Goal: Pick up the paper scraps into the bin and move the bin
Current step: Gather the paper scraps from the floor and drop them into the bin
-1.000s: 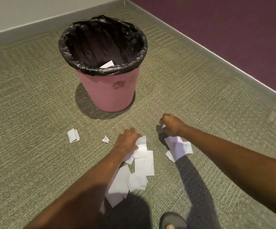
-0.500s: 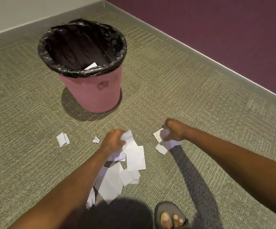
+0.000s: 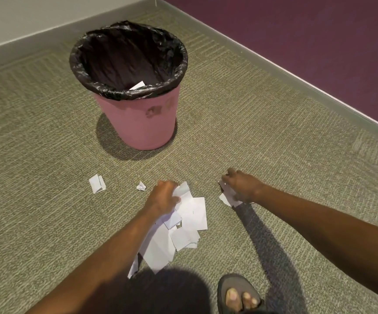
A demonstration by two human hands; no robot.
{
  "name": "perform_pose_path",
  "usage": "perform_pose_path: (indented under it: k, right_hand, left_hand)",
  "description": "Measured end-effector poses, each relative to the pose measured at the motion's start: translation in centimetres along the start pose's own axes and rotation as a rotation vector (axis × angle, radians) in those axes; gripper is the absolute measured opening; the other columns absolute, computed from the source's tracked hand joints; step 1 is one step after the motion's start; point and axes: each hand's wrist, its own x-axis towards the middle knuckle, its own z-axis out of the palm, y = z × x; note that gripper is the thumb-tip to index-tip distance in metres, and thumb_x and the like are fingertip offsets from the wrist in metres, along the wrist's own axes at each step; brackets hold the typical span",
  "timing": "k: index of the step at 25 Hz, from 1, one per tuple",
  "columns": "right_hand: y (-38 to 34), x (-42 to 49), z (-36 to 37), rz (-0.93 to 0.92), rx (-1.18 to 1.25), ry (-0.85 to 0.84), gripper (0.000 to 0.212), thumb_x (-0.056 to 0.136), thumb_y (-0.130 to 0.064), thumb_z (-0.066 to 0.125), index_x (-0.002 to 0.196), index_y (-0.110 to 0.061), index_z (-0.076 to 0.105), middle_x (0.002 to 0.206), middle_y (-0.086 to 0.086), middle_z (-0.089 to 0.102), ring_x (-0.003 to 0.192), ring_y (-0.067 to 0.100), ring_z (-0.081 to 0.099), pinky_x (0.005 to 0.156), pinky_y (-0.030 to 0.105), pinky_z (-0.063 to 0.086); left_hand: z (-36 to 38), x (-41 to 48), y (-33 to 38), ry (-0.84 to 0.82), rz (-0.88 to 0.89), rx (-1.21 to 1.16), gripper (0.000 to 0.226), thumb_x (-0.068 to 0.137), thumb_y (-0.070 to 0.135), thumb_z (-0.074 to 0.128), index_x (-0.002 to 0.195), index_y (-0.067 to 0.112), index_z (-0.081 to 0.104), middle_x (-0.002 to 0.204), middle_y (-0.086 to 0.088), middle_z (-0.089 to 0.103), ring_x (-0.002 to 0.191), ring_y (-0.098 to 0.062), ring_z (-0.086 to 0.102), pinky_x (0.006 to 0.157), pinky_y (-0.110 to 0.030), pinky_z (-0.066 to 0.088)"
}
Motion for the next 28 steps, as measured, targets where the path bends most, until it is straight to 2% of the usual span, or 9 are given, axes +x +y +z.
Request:
perform_pose_path:
  k: [2,4,7,10,11,15,20,25,28]
  right_hand:
    - [-0.1,0.0,0.1,-0.010,0.023,0.010,0.042,0.085,-0.012,0.071,0.122,-0.008,0.052,0.124,0.012,0.046,0.093,0.028,0.060,0.066,0.034,0.047]
    - [0.1,-0.2,0.1,0.004,0.113,0.021,0.028,0.088,-0.012,0.068,0.113,-0.008,0.058,0.118,0.009,0.050,0.089,0.025,0.060,0.069,0.033,0.048]
    - [0.4,-0.5,0.1,0.004,0.239,0.046,0.014,0.088,-0.006,0.066,0.102,-0.006,0.066,0.104,0.006,0.055,0.091,0.024,0.061,0.075,0.033,0.051]
    - [0.0,-0.6,-1.0,0.059,0.445,0.079,0.007,0.083,0.001,0.069,0.086,-0.005,0.067,0.087,0.004,0.060,0.081,0.018,0.059,0.064,0.024,0.048]
    - [-0.1,-0.6,-1.8,0.070,0.502,0.076,0.010,0.082,0.003,0.071,0.081,-0.006,0.065,0.085,0.007,0.062,0.076,0.018,0.058,0.061,0.024,0.047]
    - [-0.1,-1.4,-6.5,0.029,0.846,0.031,0.011,0.079,0.006,0.073,0.078,0.003,0.063,0.079,0.012,0.063,0.066,0.022,0.064,0.054,0.030,0.056]
    - [-0.1,-3.6,-14.3,-0.080,0.981,0.133,0.010,0.080,-0.002,0.076,0.086,0.003,0.070,0.084,0.012,0.073,0.074,0.020,0.071,0.058,0.023,0.056]
    - [-1.5,-5.6,-21.5,-0.196,1.069,0.276,0.011,0.079,-0.007,0.078,0.086,-0.002,0.072,0.084,0.008,0.074,0.075,0.018,0.071,0.061,0.023,0.057]
    - [-3.2,-6.0,-25.9,-0.269,1.149,0.385,0.010,0.078,-0.006,0.078,0.085,-0.002,0.072,0.080,0.003,0.075,0.073,0.016,0.071,0.061,0.023,0.057]
  left_hand:
    - [-0.3,-0.2,0.3,0.005,-0.006,-0.026,0.028,0.085,0.027,0.073,0.100,0.007,0.061,0.094,-0.008,0.060,0.086,-0.023,0.058,0.069,-0.027,0.039]
    - [-0.7,-0.4,0.4,0.028,-0.014,-0.064,0.021,0.083,0.025,0.075,0.079,0.012,0.058,0.076,0.002,0.053,0.072,-0.017,0.052,0.058,-0.021,0.037]
    - [-1.2,-0.8,0.6,0.064,-0.026,-0.175,0.041,0.079,0.019,0.078,0.057,0.022,0.044,0.058,0.004,0.049,0.056,-0.010,0.042,0.045,-0.020,0.028]
    - [-2.5,-1.2,0.7,0.077,-0.050,-0.292,0.017,0.078,0.017,0.080,0.080,0.005,0.068,0.077,0.001,0.064,0.071,-0.017,0.056,0.063,-0.030,0.052]
    - [-3.2,-1.2,0.8,0.086,-0.053,-0.343,0.020,0.078,0.017,0.080,0.088,0.002,0.071,0.083,-0.003,0.069,0.075,-0.021,0.063,0.069,-0.036,0.056]
    - [-7.0,-1.8,2.1,0.178,-0.085,-0.598,0.022,0.075,0.013,0.082,0.093,0.003,0.072,0.088,-0.012,0.074,0.079,-0.028,0.072,0.069,-0.046,0.061]
    - [-13.1,-3.3,4.7,0.243,0.020,-0.775,0.030,0.078,0.011,0.080,0.105,0.003,0.072,0.088,-0.004,0.076,0.073,-0.021,0.073,0.063,-0.035,0.061]
    - [-20.4,-5.0,7.4,0.368,0.215,-0.781,0.021,0.077,0.010,0.081,0.096,0.006,0.075,0.084,0.000,0.076,0.069,-0.010,0.072,0.056,-0.027,0.058]
    - [-25.2,-5.4,7.7,0.497,0.282,-0.825,0.016,0.075,0.014,0.082,0.087,0.023,0.076,0.079,0.009,0.077,0.069,-0.007,0.073,0.055,-0.024,0.057]
